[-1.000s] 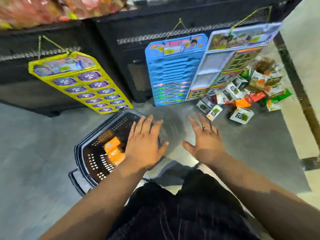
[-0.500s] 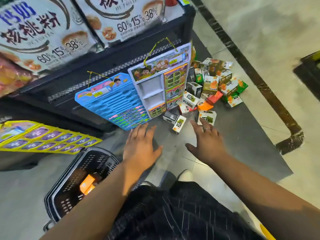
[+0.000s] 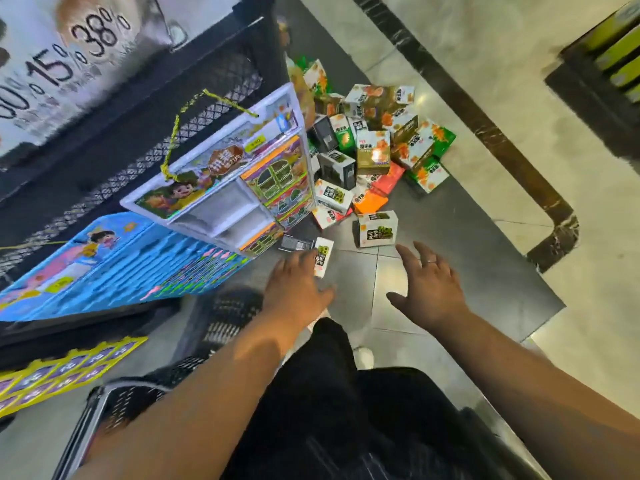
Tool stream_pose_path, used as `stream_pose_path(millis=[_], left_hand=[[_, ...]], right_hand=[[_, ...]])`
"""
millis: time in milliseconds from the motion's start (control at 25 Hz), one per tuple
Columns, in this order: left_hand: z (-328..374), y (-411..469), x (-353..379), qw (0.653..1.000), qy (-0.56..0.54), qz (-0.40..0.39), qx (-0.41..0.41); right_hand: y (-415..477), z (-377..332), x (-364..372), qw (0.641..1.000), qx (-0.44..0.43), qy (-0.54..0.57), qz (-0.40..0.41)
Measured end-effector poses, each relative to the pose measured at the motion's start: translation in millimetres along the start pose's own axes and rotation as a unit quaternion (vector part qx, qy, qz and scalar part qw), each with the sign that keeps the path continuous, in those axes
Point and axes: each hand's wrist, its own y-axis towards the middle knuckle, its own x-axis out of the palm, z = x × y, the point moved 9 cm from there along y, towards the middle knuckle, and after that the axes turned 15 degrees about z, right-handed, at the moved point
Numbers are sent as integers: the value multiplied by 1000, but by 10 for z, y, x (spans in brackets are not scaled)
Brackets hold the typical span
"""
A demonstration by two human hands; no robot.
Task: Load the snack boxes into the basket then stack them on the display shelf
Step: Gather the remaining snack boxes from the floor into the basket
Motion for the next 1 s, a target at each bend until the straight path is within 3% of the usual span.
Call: stream_pose_path(millis=[280,680,800,1000], left_hand=[[-166,1119,1427,994,7,-105,-22],[-1080,2602,3761,970,204,-120,-48],[-1270,2910,4251,947,284,-151,-28],[-1467,3124,4582,948,286,-137,-25]], right_hand=[[1424,430,1215,997,57,42,-30],[3454,880,3550,992,-93,-43,-68],[4025,1032,3959,989,-119,-65,-63],[4436,1198,4335,990,-110,-33,-76]])
